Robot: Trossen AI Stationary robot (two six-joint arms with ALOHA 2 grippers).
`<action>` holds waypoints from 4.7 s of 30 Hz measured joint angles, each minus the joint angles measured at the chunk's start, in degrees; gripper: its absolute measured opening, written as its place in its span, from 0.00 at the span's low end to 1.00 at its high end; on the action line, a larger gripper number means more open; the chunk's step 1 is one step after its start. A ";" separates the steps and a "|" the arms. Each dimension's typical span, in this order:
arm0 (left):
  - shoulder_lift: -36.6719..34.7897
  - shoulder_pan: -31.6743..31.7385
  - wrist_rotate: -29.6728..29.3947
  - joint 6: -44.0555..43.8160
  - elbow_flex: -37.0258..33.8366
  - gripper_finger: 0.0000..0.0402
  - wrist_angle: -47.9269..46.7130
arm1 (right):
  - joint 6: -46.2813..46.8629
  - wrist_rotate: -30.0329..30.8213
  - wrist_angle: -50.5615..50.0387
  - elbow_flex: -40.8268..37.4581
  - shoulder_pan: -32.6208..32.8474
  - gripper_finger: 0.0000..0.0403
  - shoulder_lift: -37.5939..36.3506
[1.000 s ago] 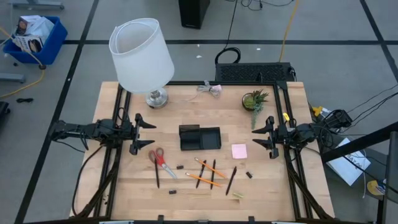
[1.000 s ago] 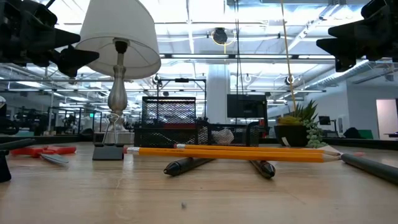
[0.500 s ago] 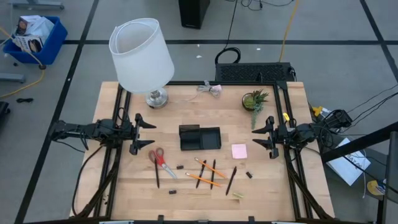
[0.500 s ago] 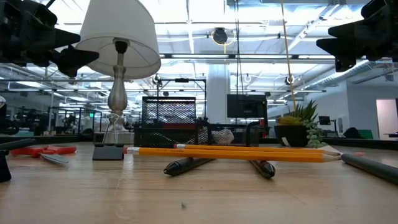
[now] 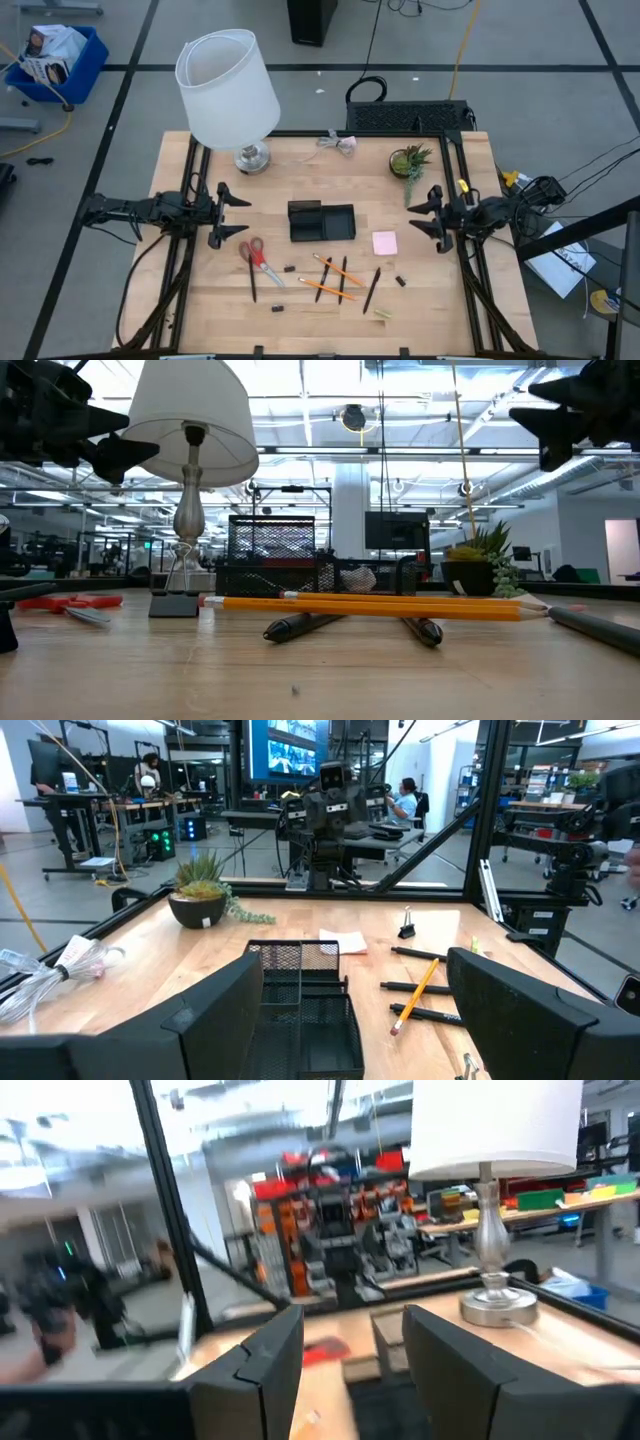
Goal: Pick and place office supplies into organizer
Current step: Put the orange pencil into the black desk organizer
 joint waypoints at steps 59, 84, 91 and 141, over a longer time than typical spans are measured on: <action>0.50 -0.05 -4.13 -8.91 0.02 0.79 9.78 | 15.31 -1.60 33.27 30.56 1.09 0.41 81.81; 0.76 -0.05 -5.16 -8.75 0.02 0.80 9.52 | 17.36 10.69 -17.26 69.23 2.09 0.41 107.87; 0.76 -0.05 -5.14 -8.78 0.02 0.80 9.57 | 22.41 10.67 -22.50 71.15 1.64 0.41 109.50; 1.36 -0.05 -6.05 -10.11 0.02 0.79 14.22 | 17.69 2.83 -19.90 70.76 -2.25 0.35 117.00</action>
